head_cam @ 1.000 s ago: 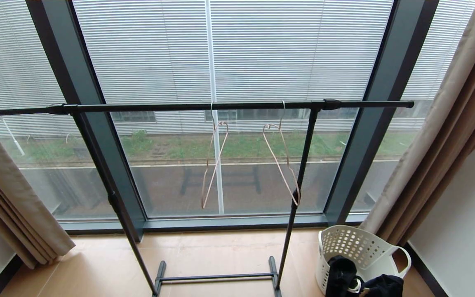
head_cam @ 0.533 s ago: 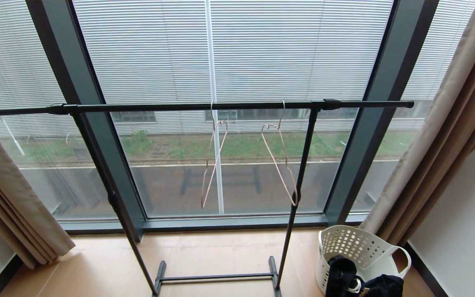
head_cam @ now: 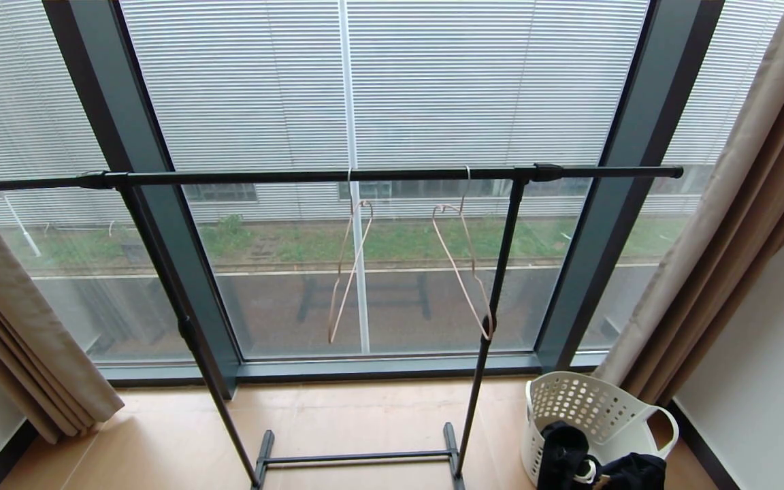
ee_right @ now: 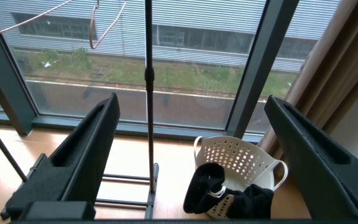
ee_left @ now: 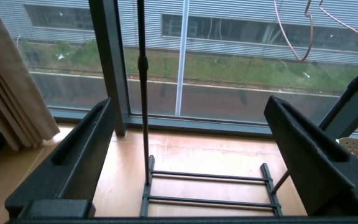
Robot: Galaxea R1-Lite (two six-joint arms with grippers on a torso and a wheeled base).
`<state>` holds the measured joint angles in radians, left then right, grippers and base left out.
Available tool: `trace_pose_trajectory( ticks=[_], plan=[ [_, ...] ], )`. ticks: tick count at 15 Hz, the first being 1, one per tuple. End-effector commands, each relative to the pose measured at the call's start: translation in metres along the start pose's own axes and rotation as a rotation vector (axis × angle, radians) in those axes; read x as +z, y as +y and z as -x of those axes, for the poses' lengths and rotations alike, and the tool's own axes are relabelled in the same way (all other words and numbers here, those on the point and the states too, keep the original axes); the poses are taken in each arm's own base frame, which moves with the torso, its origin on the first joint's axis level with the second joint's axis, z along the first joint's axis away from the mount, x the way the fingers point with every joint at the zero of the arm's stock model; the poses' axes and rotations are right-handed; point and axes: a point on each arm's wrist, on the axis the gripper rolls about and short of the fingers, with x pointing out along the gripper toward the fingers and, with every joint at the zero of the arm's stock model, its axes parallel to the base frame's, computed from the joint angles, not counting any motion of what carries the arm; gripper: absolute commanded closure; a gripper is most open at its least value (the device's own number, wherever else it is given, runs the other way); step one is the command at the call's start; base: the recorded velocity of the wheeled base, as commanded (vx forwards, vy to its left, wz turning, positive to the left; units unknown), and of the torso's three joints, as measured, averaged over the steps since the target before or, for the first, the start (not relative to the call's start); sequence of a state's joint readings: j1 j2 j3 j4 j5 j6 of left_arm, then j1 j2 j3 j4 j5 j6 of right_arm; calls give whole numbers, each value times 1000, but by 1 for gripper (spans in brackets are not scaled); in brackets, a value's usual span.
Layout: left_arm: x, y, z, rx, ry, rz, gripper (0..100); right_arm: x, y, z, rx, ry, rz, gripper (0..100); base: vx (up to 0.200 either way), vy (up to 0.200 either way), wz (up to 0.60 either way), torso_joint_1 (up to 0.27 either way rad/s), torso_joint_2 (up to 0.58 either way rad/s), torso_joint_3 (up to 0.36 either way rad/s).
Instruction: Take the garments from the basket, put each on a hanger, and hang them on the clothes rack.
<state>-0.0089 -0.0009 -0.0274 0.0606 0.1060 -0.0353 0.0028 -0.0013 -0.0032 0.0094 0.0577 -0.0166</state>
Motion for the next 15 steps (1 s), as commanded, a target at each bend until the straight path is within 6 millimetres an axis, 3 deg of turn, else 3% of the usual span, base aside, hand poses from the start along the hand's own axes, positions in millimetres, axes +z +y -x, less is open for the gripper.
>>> trace_pose_trajectory(
  ticks=[1,6,15],
  plan=[
    [0,0,0,0,1,1,0,0,0,0,1,1,0,0,0,0,0,0,0,0],
    [1,0,0,0,-2,0,0,0,0,0,1,1,0,0,0,0,0,-17,39,19],
    [0,0,0,0,1,0,0,0,0,0,1,1,-1,0,0,0,0,-160,353,185]
  ],
)
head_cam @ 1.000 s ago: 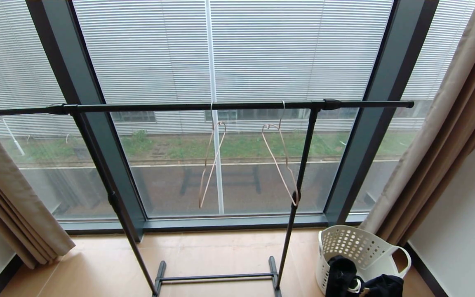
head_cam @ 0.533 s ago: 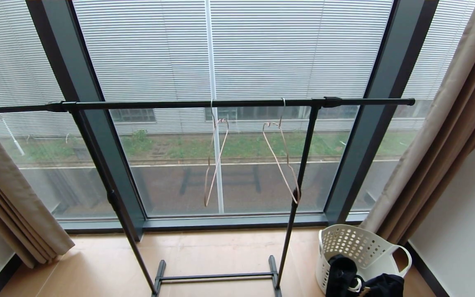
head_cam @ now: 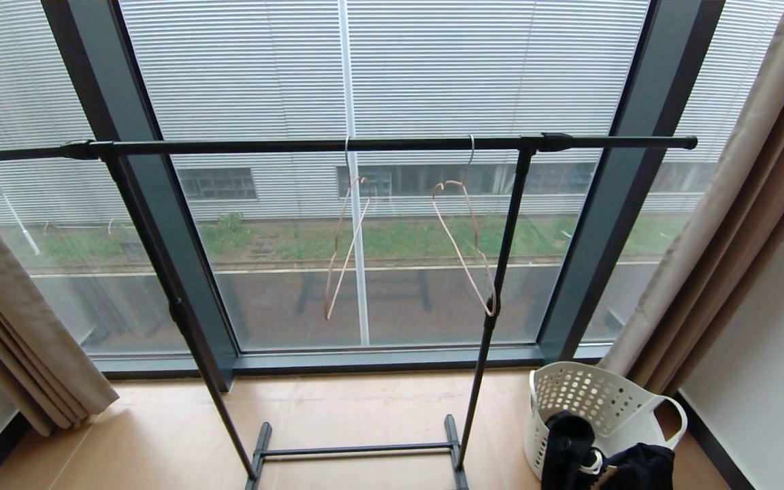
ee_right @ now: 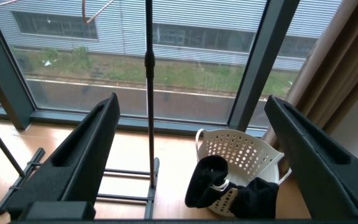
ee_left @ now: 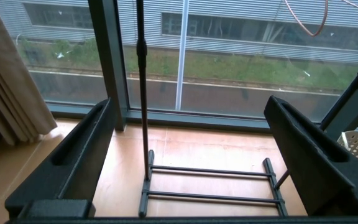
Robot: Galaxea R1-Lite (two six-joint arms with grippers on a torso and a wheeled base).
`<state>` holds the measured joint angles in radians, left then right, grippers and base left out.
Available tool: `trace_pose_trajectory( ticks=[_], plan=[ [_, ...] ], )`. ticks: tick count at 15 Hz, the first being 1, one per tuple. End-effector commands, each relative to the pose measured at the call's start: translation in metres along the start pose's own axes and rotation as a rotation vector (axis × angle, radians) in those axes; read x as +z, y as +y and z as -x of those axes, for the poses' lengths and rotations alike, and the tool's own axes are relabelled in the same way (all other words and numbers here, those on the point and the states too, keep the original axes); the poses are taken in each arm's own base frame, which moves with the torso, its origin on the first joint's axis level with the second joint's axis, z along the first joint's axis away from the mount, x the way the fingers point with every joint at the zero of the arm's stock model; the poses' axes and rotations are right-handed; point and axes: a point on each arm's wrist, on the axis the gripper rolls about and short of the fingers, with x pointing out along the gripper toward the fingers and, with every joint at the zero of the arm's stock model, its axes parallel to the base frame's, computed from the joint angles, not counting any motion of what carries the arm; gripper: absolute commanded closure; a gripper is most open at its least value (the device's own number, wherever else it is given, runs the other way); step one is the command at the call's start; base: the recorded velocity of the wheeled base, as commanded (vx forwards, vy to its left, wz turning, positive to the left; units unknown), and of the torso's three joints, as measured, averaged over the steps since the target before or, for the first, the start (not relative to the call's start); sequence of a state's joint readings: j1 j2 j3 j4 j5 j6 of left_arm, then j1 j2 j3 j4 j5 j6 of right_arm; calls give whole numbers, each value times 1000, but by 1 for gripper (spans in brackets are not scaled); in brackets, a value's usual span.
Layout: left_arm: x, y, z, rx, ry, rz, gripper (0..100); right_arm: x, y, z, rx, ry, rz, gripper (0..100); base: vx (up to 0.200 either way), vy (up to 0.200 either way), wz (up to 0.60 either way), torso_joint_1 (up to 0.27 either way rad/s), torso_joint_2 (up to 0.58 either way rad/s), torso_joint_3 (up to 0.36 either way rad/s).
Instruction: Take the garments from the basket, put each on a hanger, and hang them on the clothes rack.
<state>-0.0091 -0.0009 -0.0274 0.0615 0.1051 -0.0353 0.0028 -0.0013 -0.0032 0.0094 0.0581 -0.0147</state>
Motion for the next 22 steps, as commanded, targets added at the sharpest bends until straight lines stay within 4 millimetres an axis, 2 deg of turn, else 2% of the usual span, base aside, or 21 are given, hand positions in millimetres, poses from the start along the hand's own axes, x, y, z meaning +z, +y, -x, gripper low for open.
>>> trace_pose_trajectory(
  ticks=[1,17,22],
  plan=[
    [0,0,0,1,1,0,0,0,0,0,1,1,1,0,0,0,0,-173,388,222],
    [0,0,0,2,-1,2,0,0,0,0,2,1,1,0,0,0,0,-232,521,281],
    [0,0,0,1,-1,0,0,0,0,0,2,1,1,0,0,0,0,-161,394,225]
  ],
)
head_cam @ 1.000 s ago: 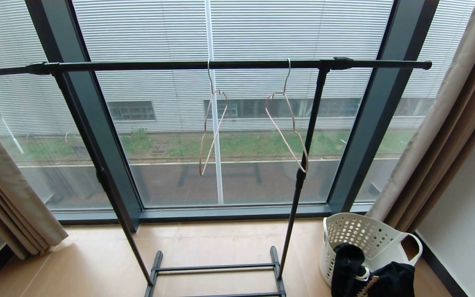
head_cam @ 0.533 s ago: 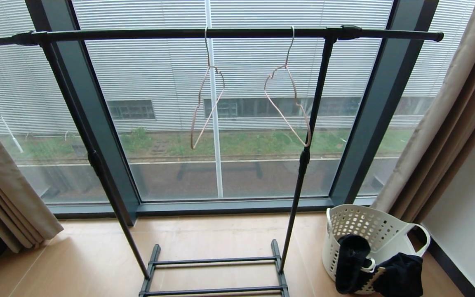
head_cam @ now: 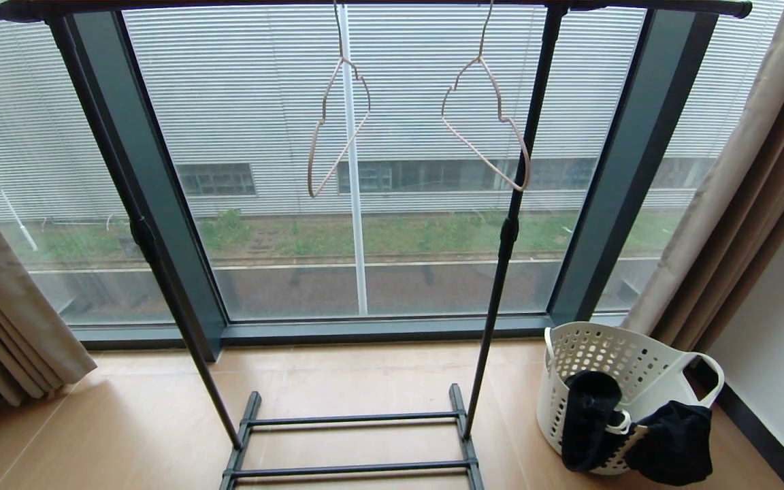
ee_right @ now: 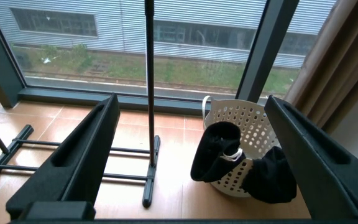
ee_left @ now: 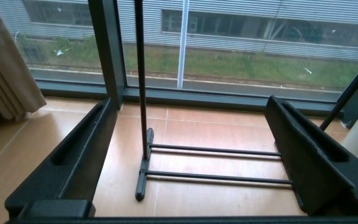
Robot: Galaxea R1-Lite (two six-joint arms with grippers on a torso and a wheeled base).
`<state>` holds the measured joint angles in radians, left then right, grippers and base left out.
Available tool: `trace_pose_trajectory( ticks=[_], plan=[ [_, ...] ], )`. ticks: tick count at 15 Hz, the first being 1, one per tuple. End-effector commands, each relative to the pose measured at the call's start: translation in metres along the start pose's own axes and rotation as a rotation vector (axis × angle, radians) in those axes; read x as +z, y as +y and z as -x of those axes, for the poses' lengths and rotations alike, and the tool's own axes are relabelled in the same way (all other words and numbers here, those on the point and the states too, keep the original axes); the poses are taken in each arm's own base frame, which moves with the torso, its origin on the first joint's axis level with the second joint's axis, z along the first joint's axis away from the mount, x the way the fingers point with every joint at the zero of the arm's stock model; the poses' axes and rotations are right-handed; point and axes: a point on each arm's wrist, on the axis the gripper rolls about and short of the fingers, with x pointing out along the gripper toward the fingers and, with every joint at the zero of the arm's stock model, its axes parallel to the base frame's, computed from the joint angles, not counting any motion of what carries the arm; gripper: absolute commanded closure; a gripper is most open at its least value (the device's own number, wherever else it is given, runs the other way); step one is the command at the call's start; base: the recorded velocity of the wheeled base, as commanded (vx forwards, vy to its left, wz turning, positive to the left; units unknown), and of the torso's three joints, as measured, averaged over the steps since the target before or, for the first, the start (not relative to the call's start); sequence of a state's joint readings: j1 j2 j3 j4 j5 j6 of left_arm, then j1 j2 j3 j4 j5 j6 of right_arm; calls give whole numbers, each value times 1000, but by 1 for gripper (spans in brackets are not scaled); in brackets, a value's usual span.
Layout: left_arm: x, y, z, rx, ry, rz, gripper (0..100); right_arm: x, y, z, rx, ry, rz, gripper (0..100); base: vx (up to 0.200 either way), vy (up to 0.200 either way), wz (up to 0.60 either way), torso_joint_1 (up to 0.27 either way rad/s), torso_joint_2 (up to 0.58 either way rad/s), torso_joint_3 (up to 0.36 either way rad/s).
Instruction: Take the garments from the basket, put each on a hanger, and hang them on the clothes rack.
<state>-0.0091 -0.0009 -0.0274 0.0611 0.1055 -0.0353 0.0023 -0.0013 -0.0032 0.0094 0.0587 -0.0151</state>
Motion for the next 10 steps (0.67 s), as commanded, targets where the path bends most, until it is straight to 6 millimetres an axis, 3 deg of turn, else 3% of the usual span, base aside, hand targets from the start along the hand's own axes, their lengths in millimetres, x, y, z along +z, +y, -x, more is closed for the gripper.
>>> trace_pose_trajectory(
  ticks=[1,7,10],
  plan=[
    [0,0,0,0,-1,0,0,0,0,0,2,1,0,0,0,0,0,-41,110,51],
    [0,0,0,0,1,0,0,0,0,0,0,1,0,0,0,0,0,-4,9,6],
    [0,0,0,0,1,0,0,0,0,0,0,1,0,0,0,0,0,-111,287,173]
  ],
)
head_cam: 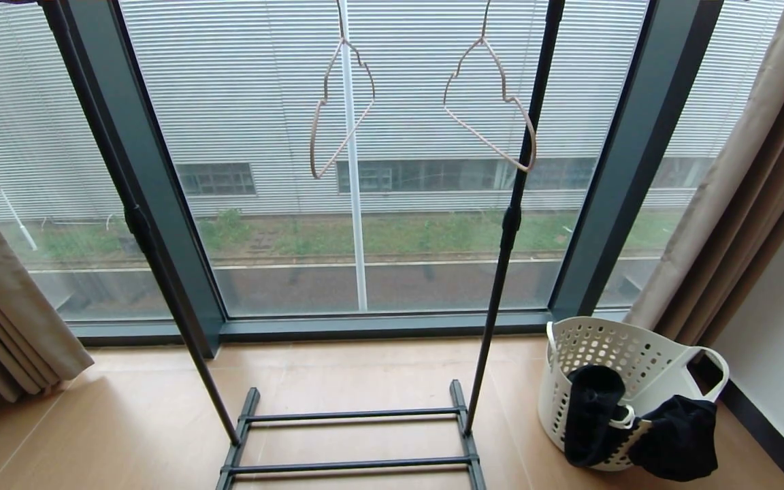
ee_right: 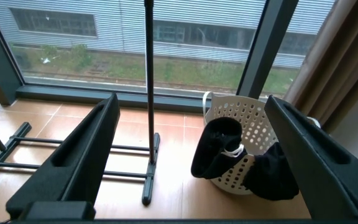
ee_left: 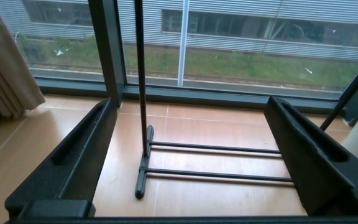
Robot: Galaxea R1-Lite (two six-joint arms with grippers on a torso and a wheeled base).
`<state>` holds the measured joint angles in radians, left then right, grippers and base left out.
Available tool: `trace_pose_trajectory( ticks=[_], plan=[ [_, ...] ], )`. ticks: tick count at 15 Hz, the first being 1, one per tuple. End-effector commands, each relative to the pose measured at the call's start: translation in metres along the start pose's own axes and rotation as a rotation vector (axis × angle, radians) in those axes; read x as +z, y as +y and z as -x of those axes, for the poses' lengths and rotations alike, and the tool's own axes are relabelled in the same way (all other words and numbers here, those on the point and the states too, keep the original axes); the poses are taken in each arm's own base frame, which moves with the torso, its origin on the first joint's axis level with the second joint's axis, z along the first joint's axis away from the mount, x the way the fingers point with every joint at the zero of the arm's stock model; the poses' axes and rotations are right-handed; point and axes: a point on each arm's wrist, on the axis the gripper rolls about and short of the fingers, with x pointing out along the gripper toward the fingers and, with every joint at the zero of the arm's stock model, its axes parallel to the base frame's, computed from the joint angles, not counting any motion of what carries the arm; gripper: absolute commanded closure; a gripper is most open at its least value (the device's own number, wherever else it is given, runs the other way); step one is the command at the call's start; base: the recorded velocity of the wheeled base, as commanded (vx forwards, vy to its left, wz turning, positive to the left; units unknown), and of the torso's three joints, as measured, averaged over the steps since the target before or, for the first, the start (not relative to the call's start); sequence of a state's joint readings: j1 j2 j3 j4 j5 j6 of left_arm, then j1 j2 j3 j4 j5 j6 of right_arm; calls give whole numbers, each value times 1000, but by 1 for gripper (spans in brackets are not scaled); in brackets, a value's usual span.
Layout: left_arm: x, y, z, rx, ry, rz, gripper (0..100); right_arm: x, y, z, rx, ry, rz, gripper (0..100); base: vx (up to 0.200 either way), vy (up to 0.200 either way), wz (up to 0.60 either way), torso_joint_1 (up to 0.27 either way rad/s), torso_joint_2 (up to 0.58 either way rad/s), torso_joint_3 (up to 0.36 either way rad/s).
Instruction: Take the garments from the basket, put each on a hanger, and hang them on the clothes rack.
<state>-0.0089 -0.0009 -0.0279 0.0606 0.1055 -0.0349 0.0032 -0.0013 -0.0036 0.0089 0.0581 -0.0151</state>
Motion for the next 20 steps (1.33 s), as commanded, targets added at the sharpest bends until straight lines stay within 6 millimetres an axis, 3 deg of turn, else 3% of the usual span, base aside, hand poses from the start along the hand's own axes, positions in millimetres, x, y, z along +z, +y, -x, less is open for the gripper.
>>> trace_pose_trajectory(
  ticks=[1,5,11,13,20],
  plan=[
    [0,0,0,2,2,0,0,0,0,0,0,2,0,0,0,0,0,-149,413,246],
    [0,0,0,0,2,0,0,0,0,0,0,2,-1,0,0,0,0,-129,336,203],
    [0,0,0,0,2,0,0,0,0,0,2,2,-1,0,0,0,-600,-11,38,24],
    [0,0,0,0,2,-1,0,0,0,0,0,2,-1,0,0,0,0,0,0,0],
    [0,0,0,0,2,-1,0,0,0,0,0,2,-1,0,0,-200,0,0,1,3]
  ],
)
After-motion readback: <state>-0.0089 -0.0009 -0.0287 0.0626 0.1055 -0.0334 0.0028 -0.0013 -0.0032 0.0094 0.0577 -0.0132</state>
